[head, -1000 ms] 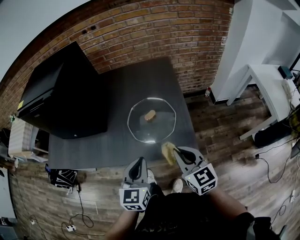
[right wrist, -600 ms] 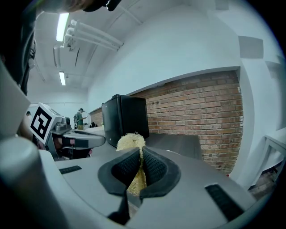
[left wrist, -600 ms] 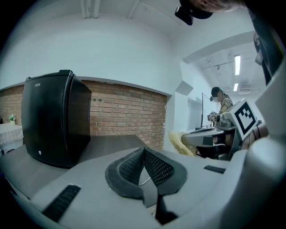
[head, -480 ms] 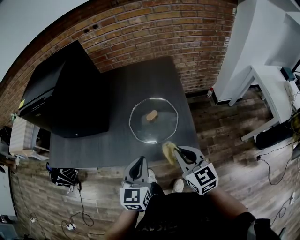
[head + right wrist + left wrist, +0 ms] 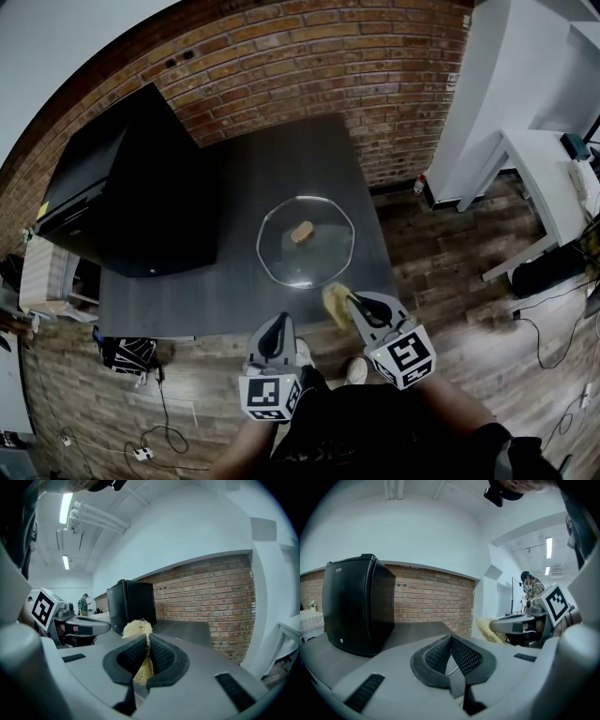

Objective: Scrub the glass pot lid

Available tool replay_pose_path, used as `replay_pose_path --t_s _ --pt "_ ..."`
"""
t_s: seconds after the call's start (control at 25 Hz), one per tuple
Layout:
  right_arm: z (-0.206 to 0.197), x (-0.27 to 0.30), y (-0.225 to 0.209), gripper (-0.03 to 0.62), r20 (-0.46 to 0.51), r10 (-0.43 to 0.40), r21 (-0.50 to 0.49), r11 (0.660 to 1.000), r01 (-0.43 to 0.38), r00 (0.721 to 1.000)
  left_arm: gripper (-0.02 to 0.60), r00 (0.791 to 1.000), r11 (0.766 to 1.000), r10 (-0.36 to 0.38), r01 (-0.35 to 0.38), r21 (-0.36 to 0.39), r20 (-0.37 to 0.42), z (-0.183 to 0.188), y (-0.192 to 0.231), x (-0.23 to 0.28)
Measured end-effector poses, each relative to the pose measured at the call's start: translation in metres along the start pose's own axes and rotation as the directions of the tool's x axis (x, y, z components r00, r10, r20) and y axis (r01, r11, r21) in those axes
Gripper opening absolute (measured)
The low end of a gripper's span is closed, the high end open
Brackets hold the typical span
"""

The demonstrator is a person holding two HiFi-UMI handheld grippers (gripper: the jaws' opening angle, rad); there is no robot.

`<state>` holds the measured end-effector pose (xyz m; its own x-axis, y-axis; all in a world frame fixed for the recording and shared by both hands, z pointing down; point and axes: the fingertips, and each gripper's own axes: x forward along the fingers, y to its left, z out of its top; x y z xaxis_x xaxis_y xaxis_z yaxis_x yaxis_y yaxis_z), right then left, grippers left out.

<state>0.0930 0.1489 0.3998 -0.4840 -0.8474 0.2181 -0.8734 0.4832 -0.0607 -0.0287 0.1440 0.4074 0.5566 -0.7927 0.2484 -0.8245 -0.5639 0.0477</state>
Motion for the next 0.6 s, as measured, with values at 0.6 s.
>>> replay_pose_path --t_s 0.6 --pt "-0.0008 -0.0002 -0.0061 0.025 0.001 -0.003 0.002 1.000 0.003 1.000 0.032 1.000 1.000 0.001 -0.001 -0.001 0.000 0.0009 -0.0037 0.0045"
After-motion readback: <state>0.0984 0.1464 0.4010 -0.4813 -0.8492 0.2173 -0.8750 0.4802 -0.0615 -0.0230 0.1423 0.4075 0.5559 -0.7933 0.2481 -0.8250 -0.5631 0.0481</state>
